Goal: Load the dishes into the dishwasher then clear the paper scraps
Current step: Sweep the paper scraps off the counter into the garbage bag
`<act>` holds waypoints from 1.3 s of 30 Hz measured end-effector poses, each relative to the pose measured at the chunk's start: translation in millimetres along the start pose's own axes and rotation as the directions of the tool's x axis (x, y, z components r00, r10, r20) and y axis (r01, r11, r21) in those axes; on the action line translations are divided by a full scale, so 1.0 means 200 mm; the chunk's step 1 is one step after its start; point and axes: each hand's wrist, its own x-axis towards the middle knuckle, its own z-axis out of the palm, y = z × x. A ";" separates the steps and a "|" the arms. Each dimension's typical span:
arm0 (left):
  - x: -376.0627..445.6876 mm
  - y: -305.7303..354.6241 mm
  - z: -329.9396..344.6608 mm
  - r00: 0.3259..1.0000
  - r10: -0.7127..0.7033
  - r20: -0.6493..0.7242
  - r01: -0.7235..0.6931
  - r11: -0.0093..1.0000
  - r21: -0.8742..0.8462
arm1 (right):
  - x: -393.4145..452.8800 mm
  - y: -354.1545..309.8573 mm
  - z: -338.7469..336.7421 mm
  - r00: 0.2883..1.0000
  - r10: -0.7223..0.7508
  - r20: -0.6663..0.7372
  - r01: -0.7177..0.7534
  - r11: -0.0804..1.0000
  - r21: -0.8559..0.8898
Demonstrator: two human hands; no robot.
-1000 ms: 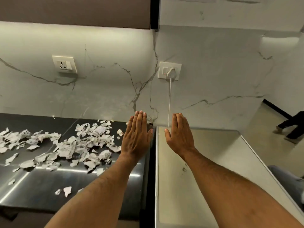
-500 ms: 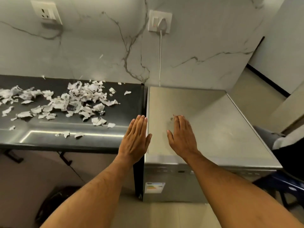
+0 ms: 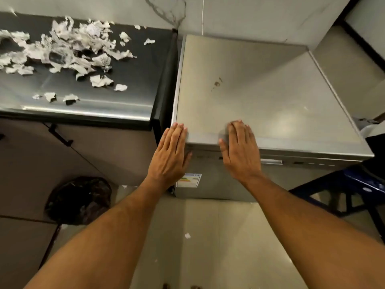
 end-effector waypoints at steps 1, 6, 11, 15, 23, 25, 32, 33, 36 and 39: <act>-0.01 0.01 0.01 1.000 -0.012 -0.019 0.012 1.000 -0.012 | -0.01 0.01 0.01 1.000 -0.017 -0.023 0.017 1.000 0.000; -0.02 0.05 0.06 0.988 -0.052 -0.149 0.049 0.998 -0.027 | -0.12 0.07 0.10 0.994 -0.062 -0.087 0.058 0.997 -0.046; -0.04 0.10 0.19 0.967 -0.089 -0.239 0.090 0.996 -0.007 | -0.20 0.10 0.22 0.978 -0.105 -0.182 0.094 0.993 -0.066; -0.04 0.07 0.24 0.953 -0.067 -0.297 0.065 0.998 -0.014 | -0.20 0.09 0.29 0.949 -0.097 -0.299 0.072 0.993 -0.093; -0.04 0.03 0.25 0.935 -0.040 -0.353 0.006 0.995 -0.095 | -0.19 0.02 0.34 0.915 -0.012 -0.402 -0.028 0.995 -0.094; -0.04 0.03 0.25 0.932 -0.035 -0.361 -0.001 0.995 -0.099 | -0.19 0.00 0.34 0.918 0.006 -0.396 -0.048 0.994 -0.095; -0.04 0.01 0.27 0.912 -0.020 -0.409 -0.024 0.994 -0.102 | -0.20 -0.06 0.34 0.909 0.060 -0.413 -0.109 0.990 -0.095; -0.04 0.01 0.28 0.909 -0.021 -0.416 -0.023 0.995 -0.100 | -0.21 -0.07 0.34 0.907 0.067 -0.416 -0.114 0.990 -0.089; -0.04 0.02 0.29 0.908 -0.032 -0.418 -0.007 0.996 -0.091 | -0.21 -0.08 0.33 0.904 0.079 -0.420 -0.123 0.989 -0.078; -0.03 0.04 0.29 0.902 -0.041 -0.431 0.007 0.997 -0.079 | -0.22 -0.08 0.33 0.902 0.072 -0.426 -0.111 0.992 -0.066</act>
